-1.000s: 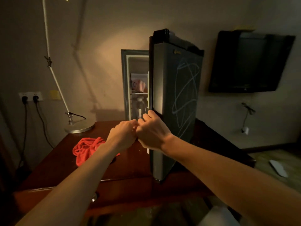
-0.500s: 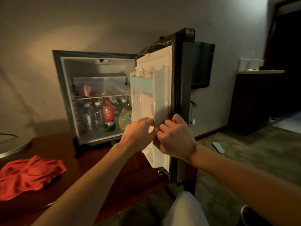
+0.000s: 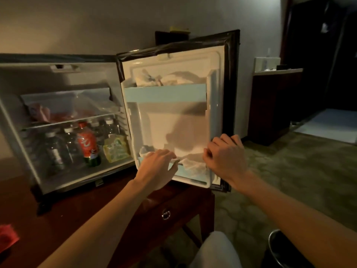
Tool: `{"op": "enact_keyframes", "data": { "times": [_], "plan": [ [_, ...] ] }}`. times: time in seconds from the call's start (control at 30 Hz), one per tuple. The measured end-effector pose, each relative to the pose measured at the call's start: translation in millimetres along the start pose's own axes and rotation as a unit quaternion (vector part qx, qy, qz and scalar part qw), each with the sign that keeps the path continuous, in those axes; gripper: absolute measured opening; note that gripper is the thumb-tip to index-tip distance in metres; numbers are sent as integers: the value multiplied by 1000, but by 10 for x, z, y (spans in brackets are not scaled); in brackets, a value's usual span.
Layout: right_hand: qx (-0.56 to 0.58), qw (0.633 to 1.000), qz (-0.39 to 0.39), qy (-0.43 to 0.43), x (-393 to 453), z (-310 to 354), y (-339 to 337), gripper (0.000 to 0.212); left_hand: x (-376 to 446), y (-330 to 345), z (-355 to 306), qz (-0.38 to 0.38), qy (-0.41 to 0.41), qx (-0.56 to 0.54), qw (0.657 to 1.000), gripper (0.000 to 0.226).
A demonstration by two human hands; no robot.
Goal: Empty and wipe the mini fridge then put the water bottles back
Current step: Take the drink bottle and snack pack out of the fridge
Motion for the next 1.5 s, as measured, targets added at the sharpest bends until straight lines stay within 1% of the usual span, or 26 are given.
{"op": "enact_keyframes", "data": {
  "times": [0.13, 0.27, 0.43, 0.57, 0.73, 0.83, 0.9, 1.07, 1.37, 1.43, 1.5],
  "plan": [
    [20, 996, 56, 64, 57, -246, 297, 14, 144, 265, 69, 43, -4, 2, 999, 36],
    [29, 990, 107, 89, 119, -435, 551, 17, 273, 502, 147, 66, -11, 12, 998, 41],
    [20, 984, 160, 73, 66, -433, 871, 25, 405, 677, 281, 73, -17, 24, 997, 43],
    [23, 973, 226, 45, 42, -241, 1100, 32, 553, 779, 336, 70, 0, 23, 997, 41],
    [46, 957, 284, 27, 87, -168, 1496, 29, 672, 897, 379, 70, 12, 9, 997, 48],
    [34, 959, 279, 18, 188, -223, 1694, 25, 723, 969, 414, 72, 13, 12, 997, 48],
    [16, 959, 283, 3, 269, -230, 1781, 27, 766, 1017, 435, 77, 13, 16, 997, 48],
    [17, 930, 368, 14, 406, -281, 2021, 35, 890, 1064, 463, 68, 11, 16, 998, 44],
    [8, 906, 423, 15, 522, -316, 2191, 38, 1029, 1092, 503, 59, -12, -17, 998, 37],
    [10, 904, 427, 17, 532, -311, 2198, 38, 1013, 1069, 499, 58, -15, -24, 998, 37],
    [15, 910, 415, 17, 543, -304, 2187, 37, 989, 1017, 489, 55, -15, -21, 998, 36]
  ]
}}
Point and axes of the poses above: each hand's wrist, its own x-axis towards the middle knuckle, its own y-axis out of the palm, z = x × y, the point moved 7 cm from there along x, towards the middle knuckle, and after that the axes turned 15 degrees about y, right-handed, at the moved point
